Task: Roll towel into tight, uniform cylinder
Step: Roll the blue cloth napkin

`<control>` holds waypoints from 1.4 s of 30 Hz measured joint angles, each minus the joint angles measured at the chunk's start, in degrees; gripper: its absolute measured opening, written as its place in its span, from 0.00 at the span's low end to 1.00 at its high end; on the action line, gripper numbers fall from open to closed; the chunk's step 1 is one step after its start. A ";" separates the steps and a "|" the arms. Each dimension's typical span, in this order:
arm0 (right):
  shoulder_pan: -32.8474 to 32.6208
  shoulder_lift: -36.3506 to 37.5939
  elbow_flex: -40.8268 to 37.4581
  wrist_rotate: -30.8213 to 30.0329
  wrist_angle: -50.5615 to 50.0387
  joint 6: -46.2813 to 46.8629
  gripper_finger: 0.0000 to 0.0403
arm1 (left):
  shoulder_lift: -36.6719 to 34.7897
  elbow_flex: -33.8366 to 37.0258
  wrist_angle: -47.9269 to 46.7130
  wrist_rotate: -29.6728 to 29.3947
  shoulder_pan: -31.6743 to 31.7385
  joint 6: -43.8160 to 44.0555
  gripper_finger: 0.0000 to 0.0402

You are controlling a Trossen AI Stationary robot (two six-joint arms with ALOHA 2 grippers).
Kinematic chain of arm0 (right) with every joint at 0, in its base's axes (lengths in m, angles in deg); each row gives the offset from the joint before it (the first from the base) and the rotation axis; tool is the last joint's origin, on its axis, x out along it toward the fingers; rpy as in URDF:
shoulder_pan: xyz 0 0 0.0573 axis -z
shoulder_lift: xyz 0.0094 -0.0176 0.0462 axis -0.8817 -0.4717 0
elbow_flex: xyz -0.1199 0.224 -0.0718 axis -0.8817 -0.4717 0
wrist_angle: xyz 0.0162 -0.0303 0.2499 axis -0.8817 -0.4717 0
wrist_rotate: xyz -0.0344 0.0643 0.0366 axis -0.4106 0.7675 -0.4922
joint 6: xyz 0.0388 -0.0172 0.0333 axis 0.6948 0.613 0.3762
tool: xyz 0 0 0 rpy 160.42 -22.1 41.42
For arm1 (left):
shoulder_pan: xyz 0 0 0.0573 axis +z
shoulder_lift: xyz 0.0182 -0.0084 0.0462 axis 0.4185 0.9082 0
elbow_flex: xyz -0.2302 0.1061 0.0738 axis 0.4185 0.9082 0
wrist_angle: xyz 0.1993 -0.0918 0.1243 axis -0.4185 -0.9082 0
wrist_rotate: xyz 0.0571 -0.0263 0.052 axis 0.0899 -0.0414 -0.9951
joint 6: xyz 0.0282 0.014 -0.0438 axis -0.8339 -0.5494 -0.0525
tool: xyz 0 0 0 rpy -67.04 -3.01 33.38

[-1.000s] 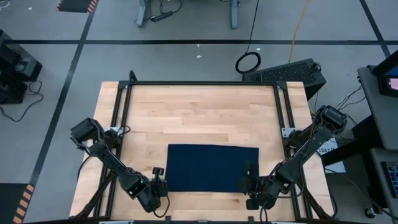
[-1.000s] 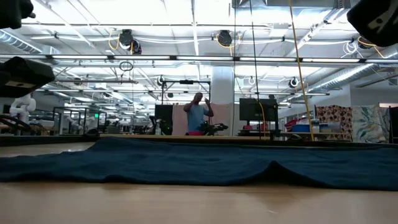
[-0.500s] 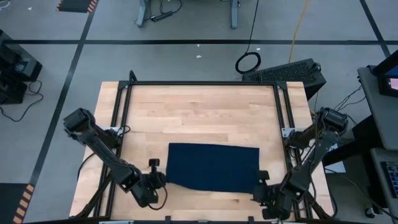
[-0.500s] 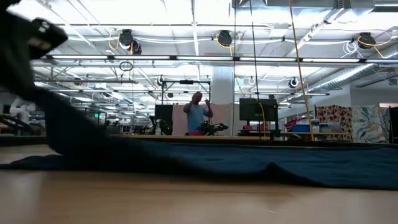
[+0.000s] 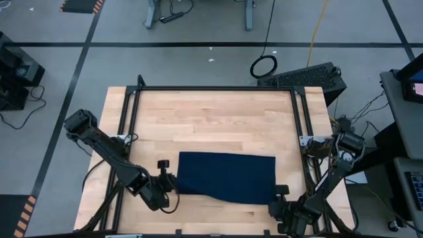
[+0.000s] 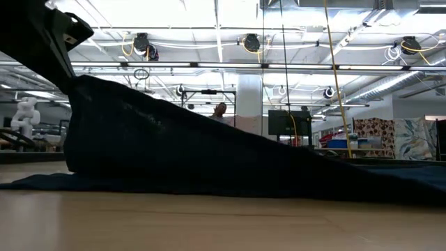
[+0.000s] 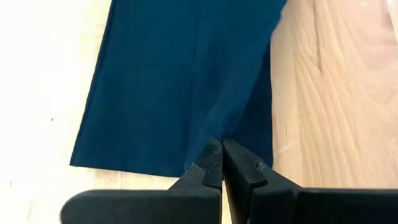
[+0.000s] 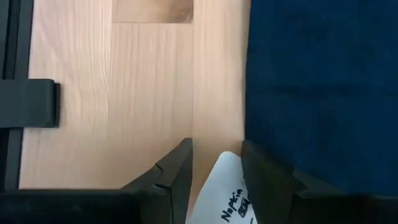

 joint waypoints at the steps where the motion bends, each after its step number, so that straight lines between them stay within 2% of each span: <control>1: -0.37 0.10 0.26 -0.29 -0.86 0.01 0.33 | 0.00 0.00 0.06 0.33 0.17 0.00 0.00; 7: -2.49 0.90 4.58 -0.98 -14.49 3.47 0.35 | 0.00 0.00 0.19 0.92 1.16 0.00 0.00; 10: -3.39 0.93 4.72 -1.99 -17.93 4.49 0.36 | 0.00 0.00 0.20 1.12 1.54 0.00 0.00; 17: -3.81 0.77 4.77 -6.37 -18.89 5.14 0.35 | 0.00 0.00 0.24 2.08 1.97 0.00 0.01; 28: -3.10 -1.89 4.77 -4.32 -17.54 2.63 0.27 | 0.00 -0.02 0.24 2.08 1.97 0.00 0.01; 33: -3.06 -2.68 4.77 -3.15 -17.77 3.58 0.20 | -0.01 -0.02 0.24 2.08 1.92 0.00 0.01; 39: -3.03 -2.66 4.77 -2.55 -18.77 4.25 0.03 | -0.02 -0.03 0.24 2.08 1.92 -0.02 0.01; 42: -3.03 -2.22 4.77 -2.49 -19.53 4.29 0.02 | -0.02 -0.04 0.24 2.08 1.92 -0.23 0.01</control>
